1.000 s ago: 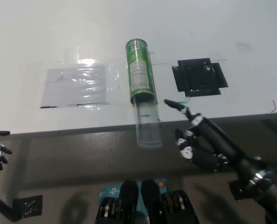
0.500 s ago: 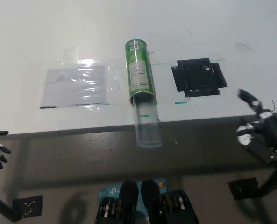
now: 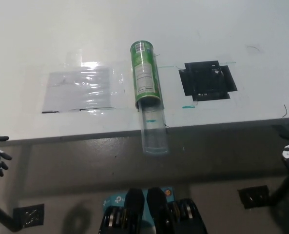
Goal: The robot uses its right hand finger to pull out the chips tray kept inside a container in the middle of the desk
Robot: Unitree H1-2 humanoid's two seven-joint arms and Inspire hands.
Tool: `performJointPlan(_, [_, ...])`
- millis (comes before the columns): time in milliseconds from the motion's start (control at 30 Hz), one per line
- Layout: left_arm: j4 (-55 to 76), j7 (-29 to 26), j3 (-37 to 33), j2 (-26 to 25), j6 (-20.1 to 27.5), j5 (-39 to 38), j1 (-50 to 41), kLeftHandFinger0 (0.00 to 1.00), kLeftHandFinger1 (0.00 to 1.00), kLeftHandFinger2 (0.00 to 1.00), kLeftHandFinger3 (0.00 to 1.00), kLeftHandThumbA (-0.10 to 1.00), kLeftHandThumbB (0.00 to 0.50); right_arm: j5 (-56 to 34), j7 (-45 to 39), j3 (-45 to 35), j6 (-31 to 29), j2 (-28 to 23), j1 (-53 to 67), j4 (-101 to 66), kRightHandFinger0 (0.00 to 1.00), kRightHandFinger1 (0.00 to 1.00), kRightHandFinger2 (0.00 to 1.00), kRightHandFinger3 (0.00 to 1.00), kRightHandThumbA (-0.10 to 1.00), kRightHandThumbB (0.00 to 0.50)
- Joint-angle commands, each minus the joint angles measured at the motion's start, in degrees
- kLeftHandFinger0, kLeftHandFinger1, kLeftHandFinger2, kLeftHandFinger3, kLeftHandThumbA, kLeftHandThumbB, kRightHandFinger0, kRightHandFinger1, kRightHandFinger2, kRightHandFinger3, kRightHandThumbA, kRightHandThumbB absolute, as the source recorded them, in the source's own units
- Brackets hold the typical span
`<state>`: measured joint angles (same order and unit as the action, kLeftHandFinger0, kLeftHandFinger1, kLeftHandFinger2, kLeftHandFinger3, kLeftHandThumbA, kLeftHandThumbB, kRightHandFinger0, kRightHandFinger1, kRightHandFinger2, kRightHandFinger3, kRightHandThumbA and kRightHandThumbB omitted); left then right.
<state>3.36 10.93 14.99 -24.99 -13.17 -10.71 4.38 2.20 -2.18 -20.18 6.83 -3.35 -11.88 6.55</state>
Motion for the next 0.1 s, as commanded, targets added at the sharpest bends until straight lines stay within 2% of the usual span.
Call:
performJointPlan(0, [0.94, -0.33, 0.26, -0.44, 0.43, -0.06, 0.14, 0.28, 0.31, 0.39, 0.63, -0.1, 0.091, -3.1, 3.63, -0.67, -5.46, 0.64, -2.28, 0.3, 0.0, 0.02, 0.66, 0.85, -0.1, 0.2])
performJointPlan(67, [0.9, -0.24, 0.31, -0.4, 0.63, -0.21, 0.13, 0.28, 0.31, 0.39, 0.62, -0.1, 0.091, -2.98, 3.79, -0.42, -5.67, 0.56, -2.23, 0.5, 0.0, 0.03, 0.64, 0.84, -0.1, 0.208])
